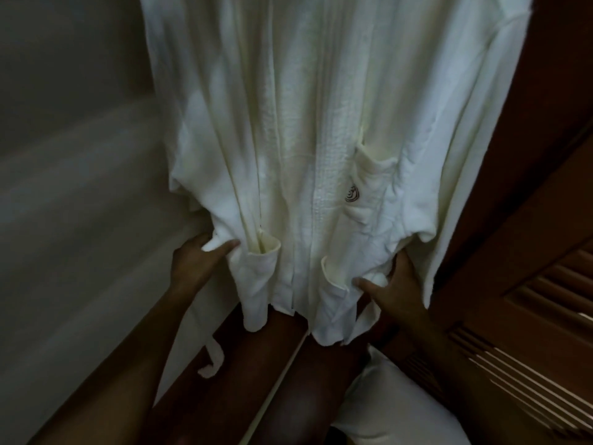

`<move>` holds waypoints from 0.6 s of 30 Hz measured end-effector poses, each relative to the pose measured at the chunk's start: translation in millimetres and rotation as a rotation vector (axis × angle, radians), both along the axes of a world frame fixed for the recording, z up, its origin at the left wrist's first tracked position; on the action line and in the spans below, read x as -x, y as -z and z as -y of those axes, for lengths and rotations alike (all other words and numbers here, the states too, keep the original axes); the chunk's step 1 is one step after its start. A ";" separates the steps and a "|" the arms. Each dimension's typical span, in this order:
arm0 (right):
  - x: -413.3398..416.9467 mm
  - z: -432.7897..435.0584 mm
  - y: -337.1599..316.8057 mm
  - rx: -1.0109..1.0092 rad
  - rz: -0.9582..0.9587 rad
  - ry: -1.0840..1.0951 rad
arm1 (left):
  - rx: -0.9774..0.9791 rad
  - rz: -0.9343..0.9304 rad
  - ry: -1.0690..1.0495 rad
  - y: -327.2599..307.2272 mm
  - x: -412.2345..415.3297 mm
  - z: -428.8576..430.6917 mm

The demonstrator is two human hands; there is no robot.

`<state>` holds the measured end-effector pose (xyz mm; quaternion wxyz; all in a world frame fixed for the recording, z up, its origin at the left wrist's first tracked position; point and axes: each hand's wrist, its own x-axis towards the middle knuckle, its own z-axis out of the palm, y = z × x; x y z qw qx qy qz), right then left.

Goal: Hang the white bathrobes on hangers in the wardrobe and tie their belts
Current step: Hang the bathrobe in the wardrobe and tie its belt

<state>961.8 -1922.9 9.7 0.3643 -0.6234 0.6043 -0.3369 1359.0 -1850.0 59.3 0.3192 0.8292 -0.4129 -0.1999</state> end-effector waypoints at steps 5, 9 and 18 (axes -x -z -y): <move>-18.3 5.5 -23.2 0.162 -0.053 0.102 | 0.035 0.046 -0.133 -6.1 -7.6 -2.5; 40.8 49.1 12.6 0.185 -0.174 0.038 | -0.079 0.055 -0.168 -18.4 -30.9 -17.5; 67.6 4.1 25.6 -0.100 -0.323 0.176 | -0.203 0.177 -0.125 14.4 -32.9 -62.1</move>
